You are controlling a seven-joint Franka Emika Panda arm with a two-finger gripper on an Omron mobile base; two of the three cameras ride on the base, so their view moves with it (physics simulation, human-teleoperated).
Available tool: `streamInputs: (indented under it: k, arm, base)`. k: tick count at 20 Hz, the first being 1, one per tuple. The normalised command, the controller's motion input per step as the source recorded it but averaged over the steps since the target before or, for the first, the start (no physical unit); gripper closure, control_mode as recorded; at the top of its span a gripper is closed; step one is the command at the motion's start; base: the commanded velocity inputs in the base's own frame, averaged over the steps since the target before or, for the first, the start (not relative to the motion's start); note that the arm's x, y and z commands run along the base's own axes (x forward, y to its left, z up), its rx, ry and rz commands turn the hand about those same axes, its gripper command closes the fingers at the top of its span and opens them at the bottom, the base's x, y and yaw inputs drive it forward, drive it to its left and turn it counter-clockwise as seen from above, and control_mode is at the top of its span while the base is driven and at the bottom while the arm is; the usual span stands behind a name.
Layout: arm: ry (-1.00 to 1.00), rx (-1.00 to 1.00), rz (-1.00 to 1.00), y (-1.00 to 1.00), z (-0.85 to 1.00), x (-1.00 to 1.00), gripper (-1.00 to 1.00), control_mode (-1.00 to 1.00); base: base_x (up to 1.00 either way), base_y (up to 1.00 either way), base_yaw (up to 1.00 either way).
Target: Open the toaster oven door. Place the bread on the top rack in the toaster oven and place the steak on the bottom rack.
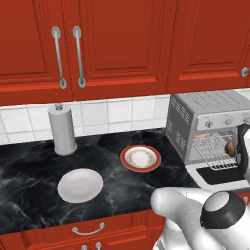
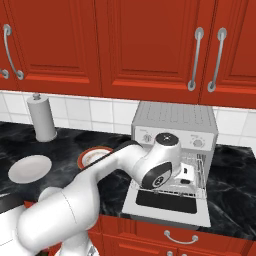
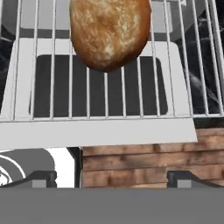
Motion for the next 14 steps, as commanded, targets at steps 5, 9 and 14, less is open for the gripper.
streamInputs:
  k: [5, 9, 14]
  arm:
    - [0.02, 0.16, 0.0, 0.18, -0.34, -0.16, -1.0, -1.0]
    - [-0.03, 0.15, 0.0, 0.08, -0.22, -0.06, -1.0, -1.0]
    - [0.0, 0.0, 0.0, 0.14, -0.02, 0.14, -1.0, -1.0]
  base:
    - [0.0, 0.0, 0.0]
    - [0.0, 0.0, 0.0]
    - [0.0, 0.0, 0.0]
